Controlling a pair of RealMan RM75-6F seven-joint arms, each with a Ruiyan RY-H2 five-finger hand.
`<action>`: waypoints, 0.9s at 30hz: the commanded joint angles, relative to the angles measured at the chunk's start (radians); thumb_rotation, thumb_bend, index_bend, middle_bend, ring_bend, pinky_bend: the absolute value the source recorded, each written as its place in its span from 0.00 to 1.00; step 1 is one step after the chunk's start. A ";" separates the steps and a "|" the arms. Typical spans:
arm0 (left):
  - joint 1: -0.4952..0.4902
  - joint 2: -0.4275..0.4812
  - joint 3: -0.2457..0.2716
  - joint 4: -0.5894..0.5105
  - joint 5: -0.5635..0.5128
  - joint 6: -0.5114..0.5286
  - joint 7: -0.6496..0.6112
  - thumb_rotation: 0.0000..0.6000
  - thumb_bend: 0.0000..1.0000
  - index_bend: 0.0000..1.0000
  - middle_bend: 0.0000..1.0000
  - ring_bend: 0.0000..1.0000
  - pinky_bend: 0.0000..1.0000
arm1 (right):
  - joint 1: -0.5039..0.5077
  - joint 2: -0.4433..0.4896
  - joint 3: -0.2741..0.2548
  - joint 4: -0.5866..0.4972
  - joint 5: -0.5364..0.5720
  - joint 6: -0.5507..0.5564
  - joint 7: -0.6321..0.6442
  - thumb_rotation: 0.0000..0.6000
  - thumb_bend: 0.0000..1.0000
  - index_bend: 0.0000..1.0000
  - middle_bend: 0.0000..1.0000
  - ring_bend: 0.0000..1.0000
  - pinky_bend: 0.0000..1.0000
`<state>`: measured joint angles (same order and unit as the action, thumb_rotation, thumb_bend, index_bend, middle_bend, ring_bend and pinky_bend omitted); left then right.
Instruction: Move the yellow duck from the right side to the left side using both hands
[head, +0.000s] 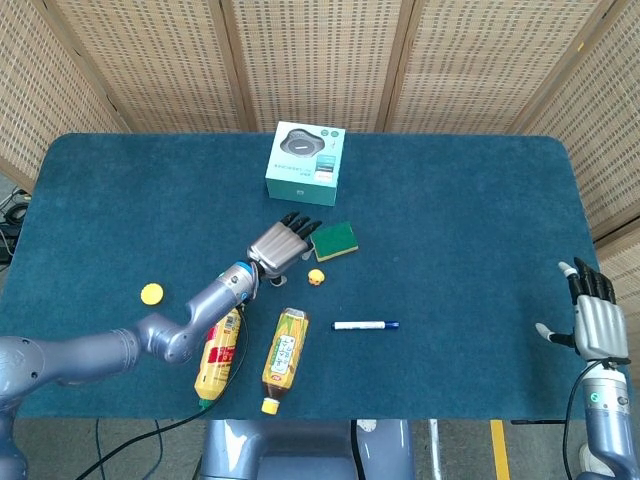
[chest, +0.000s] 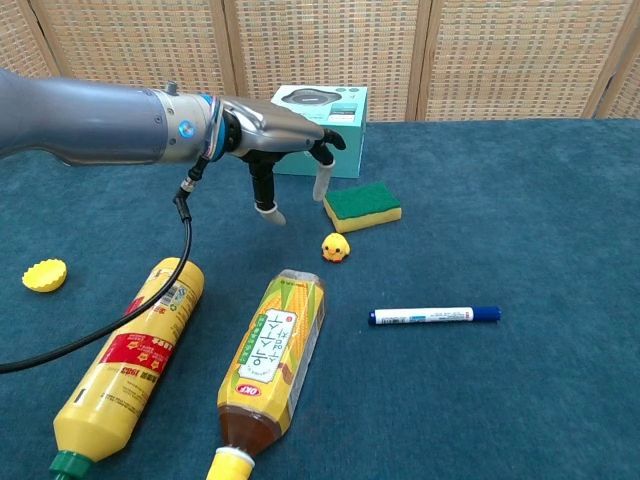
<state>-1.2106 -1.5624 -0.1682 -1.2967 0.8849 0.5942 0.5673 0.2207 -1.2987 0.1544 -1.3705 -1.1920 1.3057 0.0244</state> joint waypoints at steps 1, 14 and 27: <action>-0.021 -0.026 0.011 0.021 -0.008 0.001 0.016 1.00 0.21 0.39 0.00 0.00 0.00 | -0.003 0.003 0.005 0.001 0.000 -0.002 0.008 1.00 0.06 0.10 0.00 0.00 0.00; -0.088 -0.122 0.037 0.132 -0.080 -0.003 0.058 1.00 0.22 0.39 0.00 0.00 0.00 | -0.009 0.011 0.016 0.003 -0.007 -0.020 0.041 1.00 0.06 0.10 0.00 0.00 0.00; -0.131 -0.178 0.055 0.184 -0.099 -0.013 0.069 1.00 0.22 0.40 0.00 0.00 0.00 | -0.013 0.018 0.028 0.007 -0.008 -0.035 0.066 1.00 0.06 0.10 0.00 0.00 0.00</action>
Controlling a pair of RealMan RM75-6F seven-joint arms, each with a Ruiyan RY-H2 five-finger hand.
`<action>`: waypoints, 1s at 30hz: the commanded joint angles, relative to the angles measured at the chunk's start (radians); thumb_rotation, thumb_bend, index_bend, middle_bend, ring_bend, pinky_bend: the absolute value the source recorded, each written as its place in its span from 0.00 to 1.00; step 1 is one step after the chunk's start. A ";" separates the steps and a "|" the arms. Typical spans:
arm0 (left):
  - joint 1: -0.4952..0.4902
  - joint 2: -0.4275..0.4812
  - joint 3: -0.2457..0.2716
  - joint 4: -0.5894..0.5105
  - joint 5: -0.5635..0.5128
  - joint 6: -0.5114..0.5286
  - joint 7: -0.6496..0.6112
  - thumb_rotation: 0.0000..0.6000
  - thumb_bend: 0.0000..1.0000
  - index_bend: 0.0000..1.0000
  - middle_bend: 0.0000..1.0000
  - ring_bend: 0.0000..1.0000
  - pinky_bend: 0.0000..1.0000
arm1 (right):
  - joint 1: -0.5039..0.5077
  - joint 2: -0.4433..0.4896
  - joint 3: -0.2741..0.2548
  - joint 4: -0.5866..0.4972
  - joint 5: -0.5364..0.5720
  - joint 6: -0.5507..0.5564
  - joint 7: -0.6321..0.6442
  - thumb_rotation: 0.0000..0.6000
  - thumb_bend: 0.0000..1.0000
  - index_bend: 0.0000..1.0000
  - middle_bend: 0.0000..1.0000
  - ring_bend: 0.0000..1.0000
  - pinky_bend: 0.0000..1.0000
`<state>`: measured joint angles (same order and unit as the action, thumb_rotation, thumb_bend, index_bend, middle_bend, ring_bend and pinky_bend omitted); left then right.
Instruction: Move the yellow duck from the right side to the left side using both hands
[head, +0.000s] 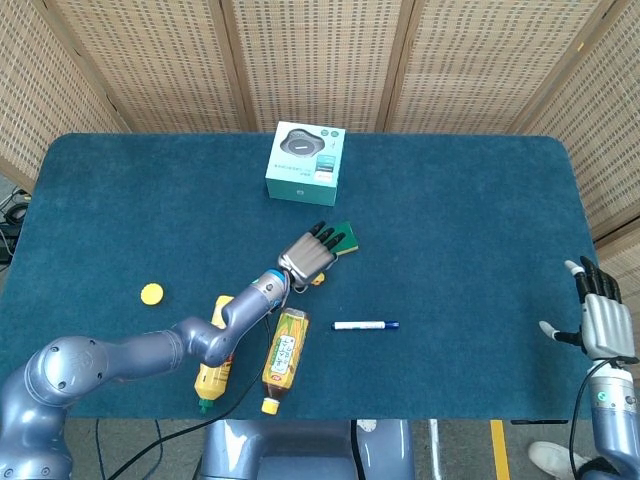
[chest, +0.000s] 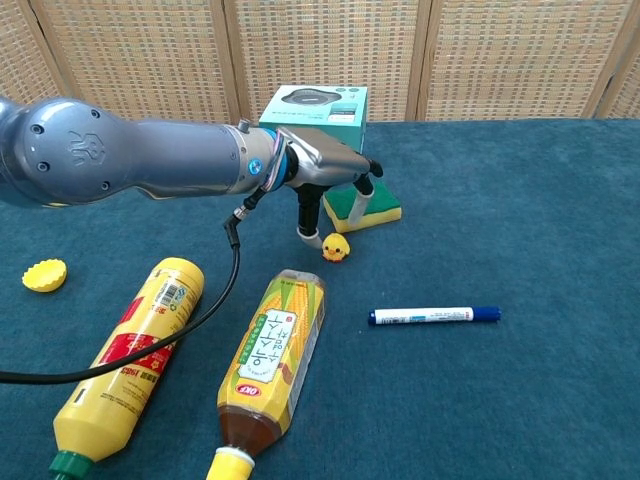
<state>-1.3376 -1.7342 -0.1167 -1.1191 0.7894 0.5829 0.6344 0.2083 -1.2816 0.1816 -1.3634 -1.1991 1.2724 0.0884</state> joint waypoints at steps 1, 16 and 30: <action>-0.006 -0.010 0.006 0.013 -0.006 -0.002 0.004 1.00 0.21 0.40 0.00 0.00 0.00 | -0.001 0.002 0.001 0.000 -0.001 -0.003 0.003 1.00 0.06 0.10 0.00 0.00 0.00; -0.028 -0.045 0.024 0.057 -0.051 -0.006 0.022 1.00 0.26 0.38 0.00 0.00 0.00 | -0.004 0.009 0.008 -0.004 -0.001 -0.015 0.016 1.00 0.06 0.11 0.00 0.00 0.00; -0.036 -0.076 0.041 0.108 -0.079 -0.023 0.020 1.00 0.26 0.38 0.00 0.00 0.00 | -0.005 0.009 0.013 0.000 0.002 -0.026 0.019 1.00 0.06 0.11 0.00 0.00 0.00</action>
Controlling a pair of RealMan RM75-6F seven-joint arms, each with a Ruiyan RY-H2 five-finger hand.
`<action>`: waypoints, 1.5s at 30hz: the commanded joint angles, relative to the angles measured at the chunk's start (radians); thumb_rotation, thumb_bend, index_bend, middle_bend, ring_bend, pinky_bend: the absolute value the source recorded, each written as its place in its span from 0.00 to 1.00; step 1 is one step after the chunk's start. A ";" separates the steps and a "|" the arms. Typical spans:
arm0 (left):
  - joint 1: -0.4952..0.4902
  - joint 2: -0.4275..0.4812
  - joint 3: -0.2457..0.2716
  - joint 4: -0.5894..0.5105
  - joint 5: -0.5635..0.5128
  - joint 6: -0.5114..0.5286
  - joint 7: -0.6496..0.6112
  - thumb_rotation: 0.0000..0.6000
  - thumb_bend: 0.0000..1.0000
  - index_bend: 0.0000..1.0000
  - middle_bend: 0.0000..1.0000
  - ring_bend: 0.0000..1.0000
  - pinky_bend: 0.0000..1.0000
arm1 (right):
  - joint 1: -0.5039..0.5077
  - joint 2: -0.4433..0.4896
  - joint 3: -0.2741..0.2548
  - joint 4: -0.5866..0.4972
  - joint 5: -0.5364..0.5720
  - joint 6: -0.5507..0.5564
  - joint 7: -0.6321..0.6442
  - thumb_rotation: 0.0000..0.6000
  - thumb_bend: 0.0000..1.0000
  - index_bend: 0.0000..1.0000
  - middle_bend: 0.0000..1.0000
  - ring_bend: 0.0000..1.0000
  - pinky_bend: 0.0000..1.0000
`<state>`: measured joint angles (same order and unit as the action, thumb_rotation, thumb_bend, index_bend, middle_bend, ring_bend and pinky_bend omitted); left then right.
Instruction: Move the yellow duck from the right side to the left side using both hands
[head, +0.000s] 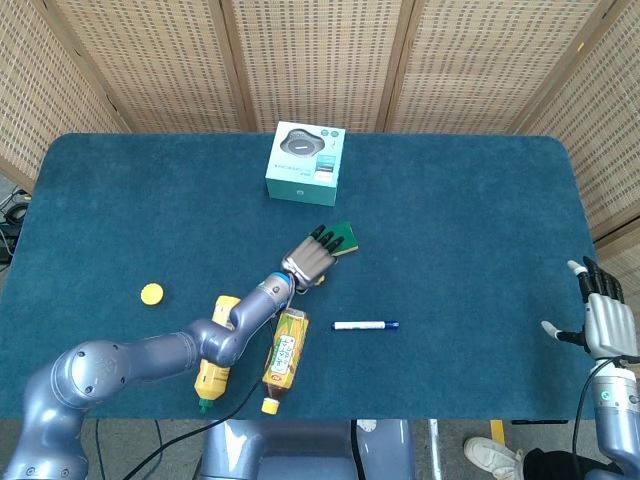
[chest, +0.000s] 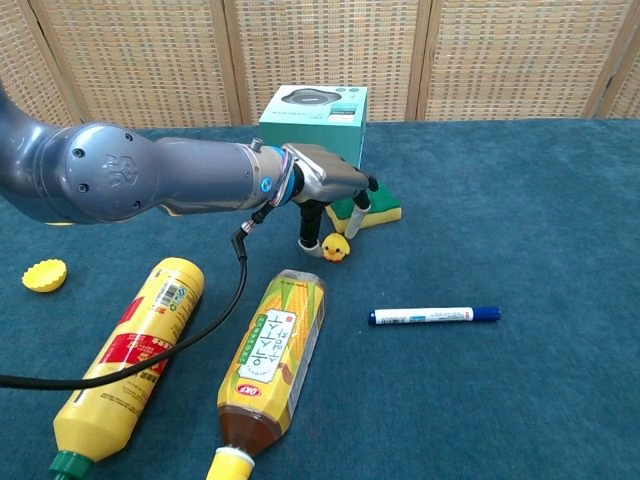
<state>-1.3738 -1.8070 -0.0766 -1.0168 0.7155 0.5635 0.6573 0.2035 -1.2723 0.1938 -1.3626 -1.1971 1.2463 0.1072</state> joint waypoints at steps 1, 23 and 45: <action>0.000 -0.006 0.001 0.011 -0.006 -0.005 -0.004 1.00 0.26 0.38 0.00 0.00 0.00 | 0.000 0.000 0.000 -0.001 -0.001 0.000 0.000 1.00 0.06 0.11 0.00 0.00 0.00; 0.003 -0.017 0.021 0.019 -0.011 -0.006 -0.007 1.00 0.28 0.43 0.00 0.00 0.00 | -0.004 0.003 0.006 -0.005 -0.007 0.002 0.011 1.00 0.06 0.11 0.00 0.00 0.00; 0.020 -0.017 0.023 -0.006 0.008 0.023 -0.009 1.00 0.32 0.50 0.00 0.00 0.00 | -0.009 0.012 0.003 -0.023 -0.026 0.011 0.018 1.00 0.06 0.13 0.00 0.00 0.00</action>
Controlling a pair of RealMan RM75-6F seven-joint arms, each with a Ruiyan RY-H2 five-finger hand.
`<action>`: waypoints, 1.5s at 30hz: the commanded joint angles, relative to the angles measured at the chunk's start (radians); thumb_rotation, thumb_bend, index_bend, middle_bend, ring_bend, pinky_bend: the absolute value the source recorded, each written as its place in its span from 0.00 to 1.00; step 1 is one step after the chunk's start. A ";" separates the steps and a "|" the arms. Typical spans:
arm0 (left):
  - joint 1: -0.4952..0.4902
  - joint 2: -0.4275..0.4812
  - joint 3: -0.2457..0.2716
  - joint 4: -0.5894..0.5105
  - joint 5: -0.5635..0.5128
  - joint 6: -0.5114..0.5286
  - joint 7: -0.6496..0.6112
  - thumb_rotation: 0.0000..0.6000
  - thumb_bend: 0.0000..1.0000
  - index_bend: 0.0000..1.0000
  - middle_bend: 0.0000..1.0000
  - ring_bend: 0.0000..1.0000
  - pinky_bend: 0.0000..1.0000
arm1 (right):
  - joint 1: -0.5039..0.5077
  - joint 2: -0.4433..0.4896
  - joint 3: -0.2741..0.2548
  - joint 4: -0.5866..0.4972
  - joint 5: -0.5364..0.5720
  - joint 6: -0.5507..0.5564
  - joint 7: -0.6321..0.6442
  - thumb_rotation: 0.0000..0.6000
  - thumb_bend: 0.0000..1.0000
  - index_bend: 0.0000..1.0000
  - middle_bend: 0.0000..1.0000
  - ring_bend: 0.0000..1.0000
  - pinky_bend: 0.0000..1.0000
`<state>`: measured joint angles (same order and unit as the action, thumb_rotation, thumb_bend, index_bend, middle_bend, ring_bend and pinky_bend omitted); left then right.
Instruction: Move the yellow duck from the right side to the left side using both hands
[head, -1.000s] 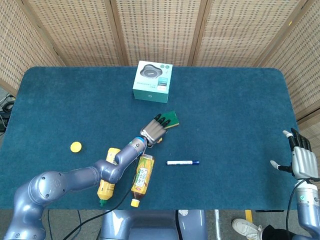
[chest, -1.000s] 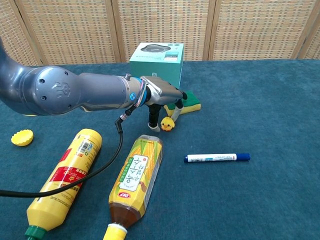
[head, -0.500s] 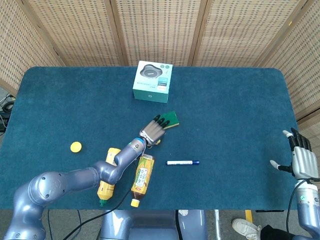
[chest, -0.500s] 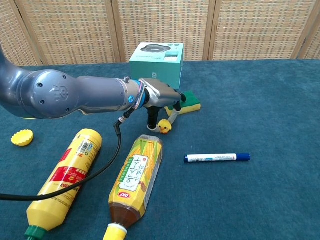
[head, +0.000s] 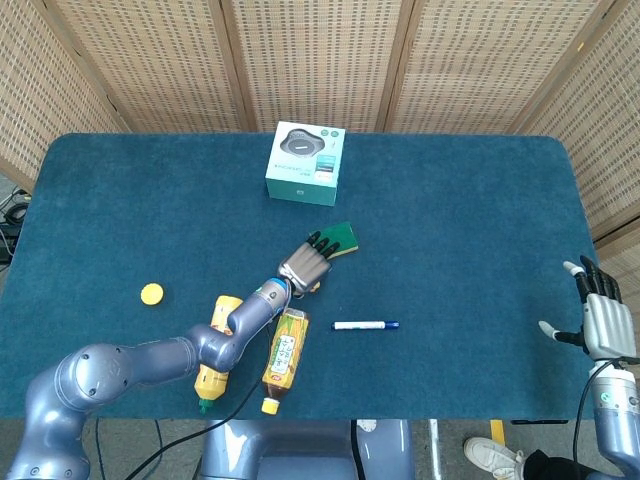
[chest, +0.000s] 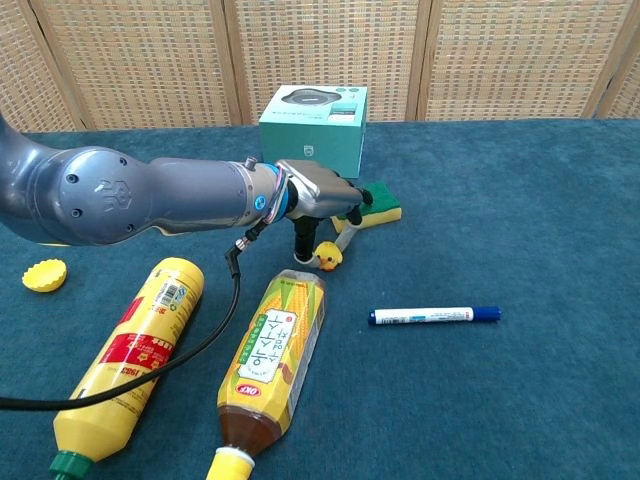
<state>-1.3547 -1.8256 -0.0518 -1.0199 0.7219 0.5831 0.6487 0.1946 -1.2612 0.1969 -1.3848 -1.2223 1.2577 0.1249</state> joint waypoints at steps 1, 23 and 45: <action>0.002 0.003 -0.003 -0.006 0.003 0.006 -0.001 1.00 0.32 0.50 0.00 0.00 0.00 | -0.001 0.001 0.000 -0.002 -0.001 0.001 0.001 1.00 0.06 0.13 0.00 0.00 0.00; 0.106 0.315 0.004 -0.383 0.089 0.202 -0.016 1.00 0.32 0.50 0.00 0.00 0.00 | -0.007 0.008 -0.003 -0.016 -0.011 0.014 -0.001 1.00 0.06 0.13 0.00 0.00 0.00; 0.477 0.608 0.162 -0.529 0.305 0.396 -0.264 1.00 0.32 0.50 0.00 0.00 0.00 | -0.015 0.019 -0.024 -0.078 -0.058 0.049 -0.032 1.00 0.06 0.13 0.00 0.00 0.00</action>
<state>-0.8992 -1.2174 0.0973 -1.5683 1.0120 0.9787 0.4069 0.1797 -1.2430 0.1741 -1.4618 -1.2794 1.3053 0.0938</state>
